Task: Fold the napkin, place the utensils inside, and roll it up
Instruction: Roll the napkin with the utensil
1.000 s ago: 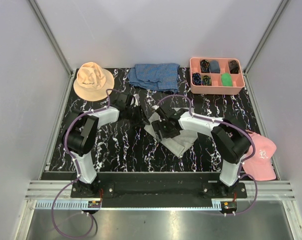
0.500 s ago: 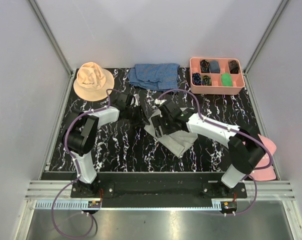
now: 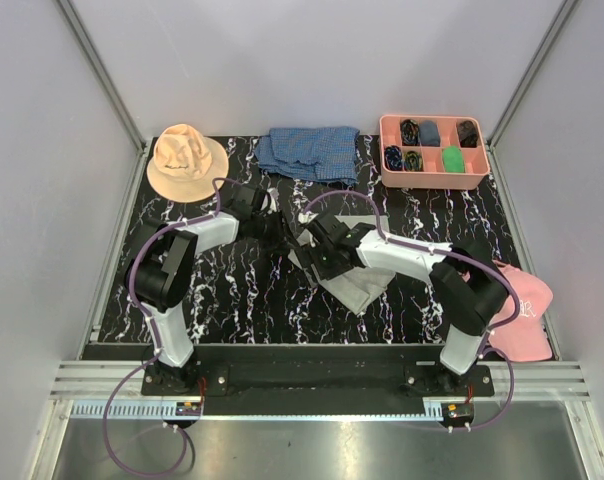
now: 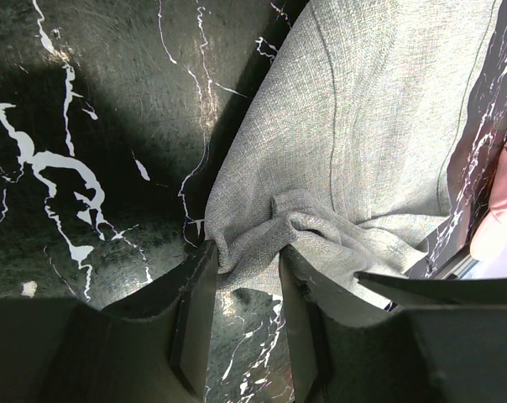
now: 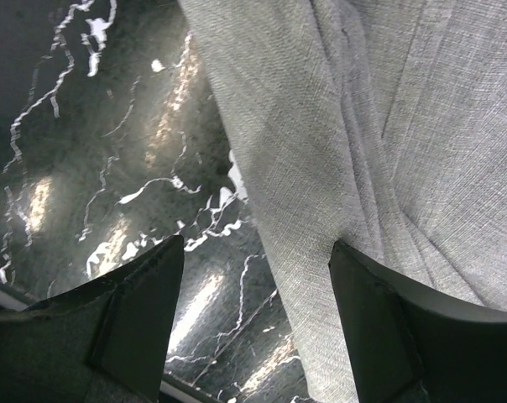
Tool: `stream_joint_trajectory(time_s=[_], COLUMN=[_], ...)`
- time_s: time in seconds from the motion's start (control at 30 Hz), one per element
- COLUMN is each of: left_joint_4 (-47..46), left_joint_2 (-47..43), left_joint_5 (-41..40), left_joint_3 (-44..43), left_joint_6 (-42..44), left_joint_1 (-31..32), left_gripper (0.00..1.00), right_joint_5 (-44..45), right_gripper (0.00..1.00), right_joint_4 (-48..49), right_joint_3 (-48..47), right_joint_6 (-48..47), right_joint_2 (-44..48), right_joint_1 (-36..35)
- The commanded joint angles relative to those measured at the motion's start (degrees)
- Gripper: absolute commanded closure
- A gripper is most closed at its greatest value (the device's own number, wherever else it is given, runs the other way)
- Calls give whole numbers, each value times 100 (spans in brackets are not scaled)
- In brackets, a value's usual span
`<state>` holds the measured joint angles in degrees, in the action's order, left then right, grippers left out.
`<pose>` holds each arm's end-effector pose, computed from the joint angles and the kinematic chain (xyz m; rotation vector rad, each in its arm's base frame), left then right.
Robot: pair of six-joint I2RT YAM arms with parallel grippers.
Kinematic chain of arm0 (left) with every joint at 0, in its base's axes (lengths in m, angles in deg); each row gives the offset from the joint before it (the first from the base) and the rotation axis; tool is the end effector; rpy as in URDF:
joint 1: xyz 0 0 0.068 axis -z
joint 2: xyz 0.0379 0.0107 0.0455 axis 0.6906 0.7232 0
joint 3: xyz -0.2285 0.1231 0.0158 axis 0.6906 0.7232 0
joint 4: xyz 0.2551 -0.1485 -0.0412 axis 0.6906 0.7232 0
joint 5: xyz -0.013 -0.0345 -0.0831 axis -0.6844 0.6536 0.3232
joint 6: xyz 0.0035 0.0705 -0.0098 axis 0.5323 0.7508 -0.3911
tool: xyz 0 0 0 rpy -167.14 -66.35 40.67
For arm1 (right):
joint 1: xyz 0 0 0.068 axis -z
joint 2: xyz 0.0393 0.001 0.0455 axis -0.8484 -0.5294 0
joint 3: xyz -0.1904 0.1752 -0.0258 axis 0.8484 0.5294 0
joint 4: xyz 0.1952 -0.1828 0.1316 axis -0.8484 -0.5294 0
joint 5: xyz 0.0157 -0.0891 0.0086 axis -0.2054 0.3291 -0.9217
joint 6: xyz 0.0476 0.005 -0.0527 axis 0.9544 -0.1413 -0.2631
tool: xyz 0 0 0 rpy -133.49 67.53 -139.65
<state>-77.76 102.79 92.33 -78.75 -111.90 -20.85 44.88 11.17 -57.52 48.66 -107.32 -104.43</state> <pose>0.3662 -0.1828 0.0958 -0.1294 2.6817 -0.9704 0.2742 0.2916 0.1305 -0.7513 2.5994 0.3995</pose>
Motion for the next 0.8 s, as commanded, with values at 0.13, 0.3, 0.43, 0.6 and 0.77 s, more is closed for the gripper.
stream_joint_trajectory(time_s=[0.13,0.3,0.43,0.6,0.77], left_joint_4=[-35,-35,88,264,404], left_joint_2=[20,-41,-164,-611,-1122], left_joint_5=[94,68,-64,-265,-433], left_joint_3=[-251,-287,-401,-401,-50], left_joint_6=[67,50,94,173,304], left_joint_1=[20,20,2,-103,-577], left_gripper=[62,61,55,31,23], right_joint_5=[505,646,541,268,-408], right_gripper=[22,31,45,62,75], right_joint_4=[60,-134,-143,-265,-528], right_joint_3=[-23,29,65,-84,-269], right_joint_6=[26,193,308,141,-131], right_joint_2=[-309,-529,-643,-723,-740], right_joint_1=[-28,-28,-28,-28,-28])
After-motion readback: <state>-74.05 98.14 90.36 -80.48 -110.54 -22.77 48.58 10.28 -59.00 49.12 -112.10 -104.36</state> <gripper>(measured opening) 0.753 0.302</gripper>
